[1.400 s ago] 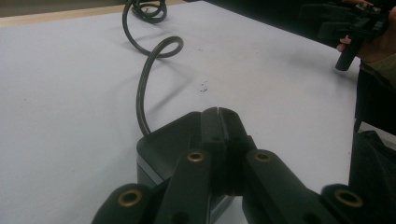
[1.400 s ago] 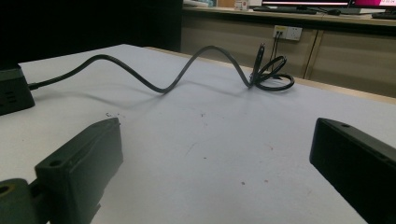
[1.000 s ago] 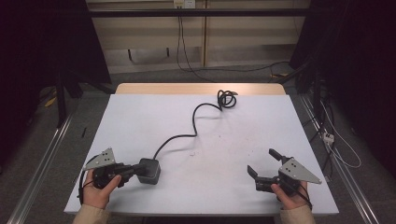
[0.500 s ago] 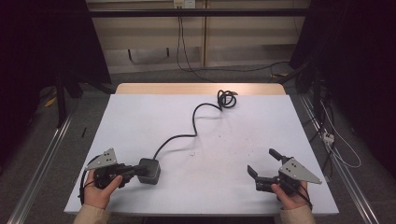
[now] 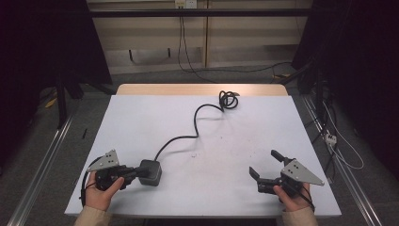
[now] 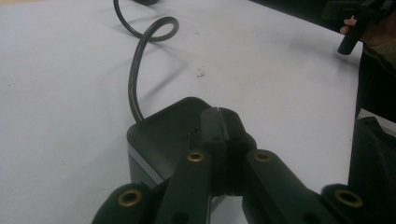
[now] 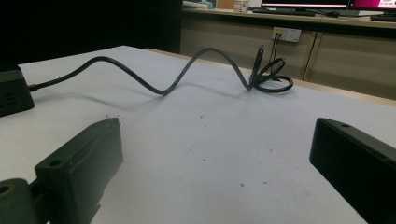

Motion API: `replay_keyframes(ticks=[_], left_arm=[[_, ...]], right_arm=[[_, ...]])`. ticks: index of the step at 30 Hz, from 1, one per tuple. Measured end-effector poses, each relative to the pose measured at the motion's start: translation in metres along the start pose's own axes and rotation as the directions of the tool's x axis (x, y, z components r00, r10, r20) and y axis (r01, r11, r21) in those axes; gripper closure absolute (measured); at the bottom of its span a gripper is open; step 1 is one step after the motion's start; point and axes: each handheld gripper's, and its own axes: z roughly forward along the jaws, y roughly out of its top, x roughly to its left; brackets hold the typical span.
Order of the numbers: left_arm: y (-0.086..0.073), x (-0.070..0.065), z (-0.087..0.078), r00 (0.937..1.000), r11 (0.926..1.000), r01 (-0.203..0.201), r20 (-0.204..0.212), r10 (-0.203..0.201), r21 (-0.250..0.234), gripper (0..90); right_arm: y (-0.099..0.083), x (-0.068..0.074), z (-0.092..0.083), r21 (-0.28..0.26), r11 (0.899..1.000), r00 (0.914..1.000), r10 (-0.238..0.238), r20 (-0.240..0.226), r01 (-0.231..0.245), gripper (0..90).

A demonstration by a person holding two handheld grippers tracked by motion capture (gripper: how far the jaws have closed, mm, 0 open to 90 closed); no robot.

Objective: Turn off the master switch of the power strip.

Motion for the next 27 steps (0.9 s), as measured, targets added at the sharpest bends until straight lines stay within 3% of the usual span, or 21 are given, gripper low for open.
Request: replay_keyframes(ticks=[27], left_arm=[[0.0002, -0.0016, 0.0029, 0.9999, 0.9998, -0.009, -0.013, 0.009, 0.017, 90.0]], right_arm=[[-0.0004, -0.0001, 0.0001, 0.001, 1.000, 1.0000, 0.002, 0.001, -0.002, 2.2]])
